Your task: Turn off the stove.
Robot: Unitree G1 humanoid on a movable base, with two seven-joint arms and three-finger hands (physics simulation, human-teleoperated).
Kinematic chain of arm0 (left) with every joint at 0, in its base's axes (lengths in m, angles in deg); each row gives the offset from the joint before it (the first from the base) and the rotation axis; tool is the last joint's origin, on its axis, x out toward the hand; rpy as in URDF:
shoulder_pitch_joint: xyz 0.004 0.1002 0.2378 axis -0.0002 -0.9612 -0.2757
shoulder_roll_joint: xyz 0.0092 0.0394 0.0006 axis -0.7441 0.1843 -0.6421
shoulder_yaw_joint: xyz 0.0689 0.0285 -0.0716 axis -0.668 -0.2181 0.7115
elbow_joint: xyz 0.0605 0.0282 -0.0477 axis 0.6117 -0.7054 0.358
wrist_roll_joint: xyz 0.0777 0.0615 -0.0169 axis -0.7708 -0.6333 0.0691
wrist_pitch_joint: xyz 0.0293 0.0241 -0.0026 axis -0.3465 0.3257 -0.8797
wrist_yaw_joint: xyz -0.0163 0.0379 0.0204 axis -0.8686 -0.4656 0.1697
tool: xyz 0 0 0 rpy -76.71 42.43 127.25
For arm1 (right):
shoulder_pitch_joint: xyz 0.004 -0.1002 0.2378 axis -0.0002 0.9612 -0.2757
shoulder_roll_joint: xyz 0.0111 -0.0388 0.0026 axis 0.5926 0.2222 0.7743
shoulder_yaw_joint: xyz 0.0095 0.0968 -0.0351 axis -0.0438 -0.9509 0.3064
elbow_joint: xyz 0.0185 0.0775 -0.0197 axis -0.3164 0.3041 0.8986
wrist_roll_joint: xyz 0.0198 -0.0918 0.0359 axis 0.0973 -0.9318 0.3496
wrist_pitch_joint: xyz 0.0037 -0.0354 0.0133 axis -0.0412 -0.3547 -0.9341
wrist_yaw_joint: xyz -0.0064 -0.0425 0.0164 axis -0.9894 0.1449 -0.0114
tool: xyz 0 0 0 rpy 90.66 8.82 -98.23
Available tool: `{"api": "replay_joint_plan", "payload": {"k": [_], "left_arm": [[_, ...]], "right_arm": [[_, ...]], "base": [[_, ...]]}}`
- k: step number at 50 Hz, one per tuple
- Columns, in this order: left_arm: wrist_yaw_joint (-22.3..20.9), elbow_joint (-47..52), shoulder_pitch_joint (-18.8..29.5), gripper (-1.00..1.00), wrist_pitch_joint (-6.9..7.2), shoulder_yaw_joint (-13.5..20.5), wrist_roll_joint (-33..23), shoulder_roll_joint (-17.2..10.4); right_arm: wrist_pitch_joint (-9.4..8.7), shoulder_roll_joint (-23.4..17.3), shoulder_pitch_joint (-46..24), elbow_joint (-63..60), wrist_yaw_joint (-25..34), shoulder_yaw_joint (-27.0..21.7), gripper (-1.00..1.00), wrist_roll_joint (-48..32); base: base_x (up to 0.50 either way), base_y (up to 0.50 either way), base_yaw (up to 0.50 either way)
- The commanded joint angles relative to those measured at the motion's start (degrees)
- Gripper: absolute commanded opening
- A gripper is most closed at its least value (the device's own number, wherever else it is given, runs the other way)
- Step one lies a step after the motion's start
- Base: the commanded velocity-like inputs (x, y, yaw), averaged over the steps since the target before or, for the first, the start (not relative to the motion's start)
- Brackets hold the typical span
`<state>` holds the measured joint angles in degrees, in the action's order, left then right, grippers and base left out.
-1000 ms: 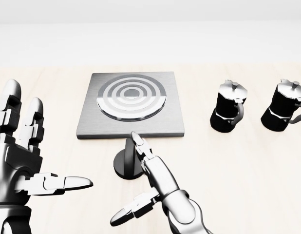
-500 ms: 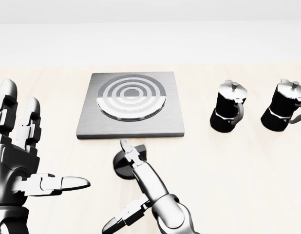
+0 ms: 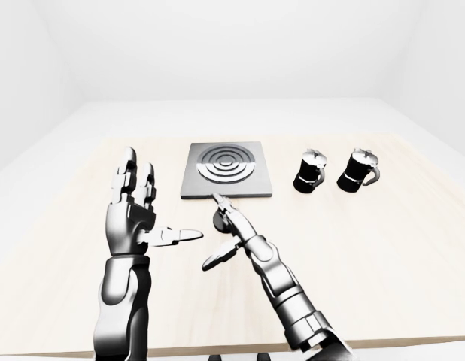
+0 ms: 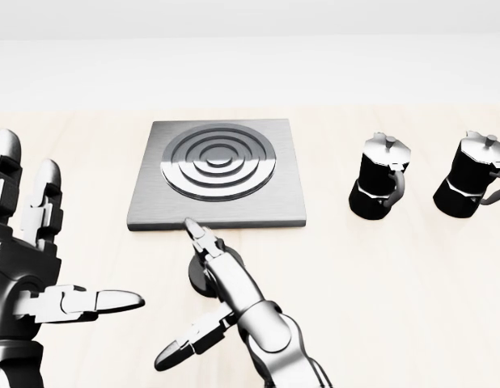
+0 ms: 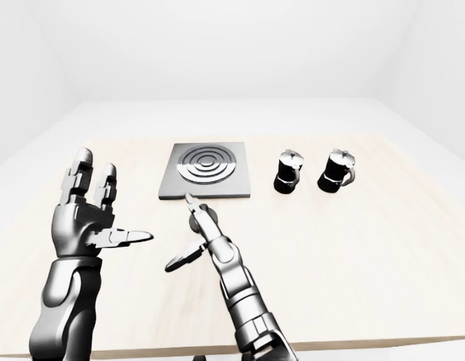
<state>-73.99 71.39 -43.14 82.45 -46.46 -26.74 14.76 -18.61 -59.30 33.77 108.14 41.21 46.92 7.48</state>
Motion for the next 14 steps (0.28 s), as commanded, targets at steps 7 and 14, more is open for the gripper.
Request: {"api": "replay_joint_plan", "payload": {"k": [7,14], "left_arm": [[0.17,-0.02,0.11,1.0,0.0,-0.12,0.01,-0.02],[0.27,-0.25,0.35,1.0,0.0,-0.44,-0.29,0.03]], "right_arm": [[0.0,-6.39,-8.23,12.47,-1.72,-8.11,1.0,5.03],[0.0,-11.92,-10.76,12.39,-2.22,-12.5,1.0,8.83]], "base": [[0.0,0.0,0.0],[0.0,0.0,0.0]]}}
